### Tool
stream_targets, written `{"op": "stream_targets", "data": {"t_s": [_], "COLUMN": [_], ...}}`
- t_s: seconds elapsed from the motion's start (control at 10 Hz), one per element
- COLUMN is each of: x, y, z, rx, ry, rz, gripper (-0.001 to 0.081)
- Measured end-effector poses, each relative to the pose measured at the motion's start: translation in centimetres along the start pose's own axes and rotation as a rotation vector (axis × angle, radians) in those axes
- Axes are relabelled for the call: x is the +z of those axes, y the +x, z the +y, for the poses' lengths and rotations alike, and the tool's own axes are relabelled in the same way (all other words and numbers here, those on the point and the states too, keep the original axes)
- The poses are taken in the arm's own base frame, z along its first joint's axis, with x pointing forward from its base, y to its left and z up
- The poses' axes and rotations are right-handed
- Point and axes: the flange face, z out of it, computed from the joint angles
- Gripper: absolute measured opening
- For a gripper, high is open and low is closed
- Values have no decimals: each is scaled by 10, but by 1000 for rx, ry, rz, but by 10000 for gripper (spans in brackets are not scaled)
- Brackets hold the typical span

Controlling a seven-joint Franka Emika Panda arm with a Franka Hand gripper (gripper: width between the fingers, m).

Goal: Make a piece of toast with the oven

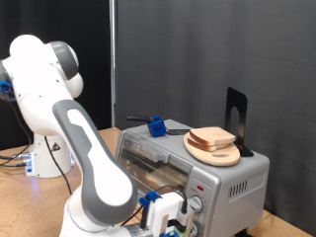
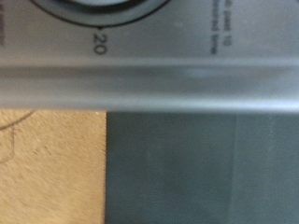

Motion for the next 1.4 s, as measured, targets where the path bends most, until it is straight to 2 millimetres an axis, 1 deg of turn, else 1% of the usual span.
{"op": "stream_targets", "data": {"t_s": [0.4,0.5,0.6,0.7,0.9,1.0,1.1,1.4], "x": [0,0,0,-1,0,-1,-1,-1], "y": [2,3,3,2,2,2,2,1], "z": [7,9,9,8,7,7,8,9], "rx": [-394,-389,-244,-164,-219,-219,-199,-33], "ry": [79,87,76,60,65,71,72,55], "rz": [-22,-23,-27,-27,-25,-21,-22,-38], "gripper": [0,0,0,0,0,0,0,0]}}
